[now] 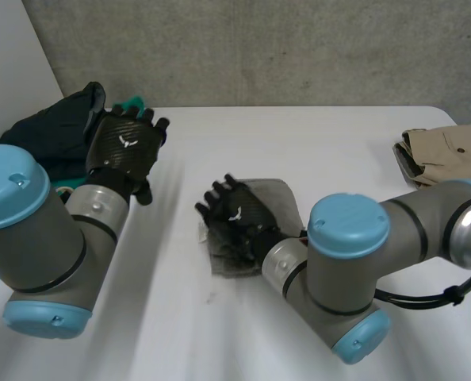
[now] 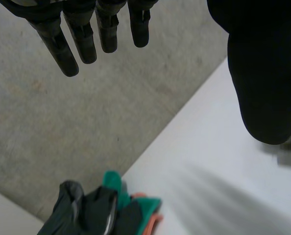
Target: Fold the laundry.
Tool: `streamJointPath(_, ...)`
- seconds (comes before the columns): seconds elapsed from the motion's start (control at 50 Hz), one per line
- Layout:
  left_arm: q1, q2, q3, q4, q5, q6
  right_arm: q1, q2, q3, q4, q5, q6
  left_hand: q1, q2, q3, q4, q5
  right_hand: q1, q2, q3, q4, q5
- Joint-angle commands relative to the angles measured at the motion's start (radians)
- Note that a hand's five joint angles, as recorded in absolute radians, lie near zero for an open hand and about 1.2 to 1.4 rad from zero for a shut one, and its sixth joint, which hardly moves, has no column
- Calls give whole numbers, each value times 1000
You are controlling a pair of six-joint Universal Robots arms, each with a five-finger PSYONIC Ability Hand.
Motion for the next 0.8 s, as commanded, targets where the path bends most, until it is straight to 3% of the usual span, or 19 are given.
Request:
streamJointPath(0.02, -70, -38, 124, 5, 0, -118, -147, -193, 29, 22, 63, 357, -24, -36, -38, -27, -49, -50, -48, -55, -59, -55)
streamJointPath(0.16, -202, -225, 357, -36, 38, -225, -257, -241, 4, 200, 56, 513, -18, -30, -32, -21, -44, -50, -48, -55, -59, -55)
streamJointPath(0.24, -213, -363, 481, -116, 83, -237, -277, -188, -59, 300, 51, 514, -18, -30, -32, -21, -44, -50, -48, -55, -59, -55)
streamJointPath(0.36, -212, -526, 609, -269, 63, -236, -285, -46, -164, 375, -2, 540, -1, -12, -15, -4, -26, -50, -48, -55, -59, -55)
streamJointPath(0.48, -209, -557, 603, -348, -36, -227, -284, 69, -235, 410, -82, 551, -4, -15, -18, -7, -29, -50, -48, -55, -59, -55)
streamJointPath(0.56, -207, -554, 575, -368, -93, -213, -284, 124, -276, 430, -65, 540, -1, -12, -15, -4, -26, -50, -48, -55, -59, -55)
streamJointPath(0.64, -208, -551, 549, -406, -98, -188, -284, 156, -309, 446, -32, 519, 2, -9, -12, -1, -23, -50, -48, -55, -59, -55)
streamJointPath(0.8, -216, -491, 540, -425, -104, -170, -271, 98, -304, 452, 11, 385, -4, -15, -18, -7, -29, -50, -48, -55, -59, -55)
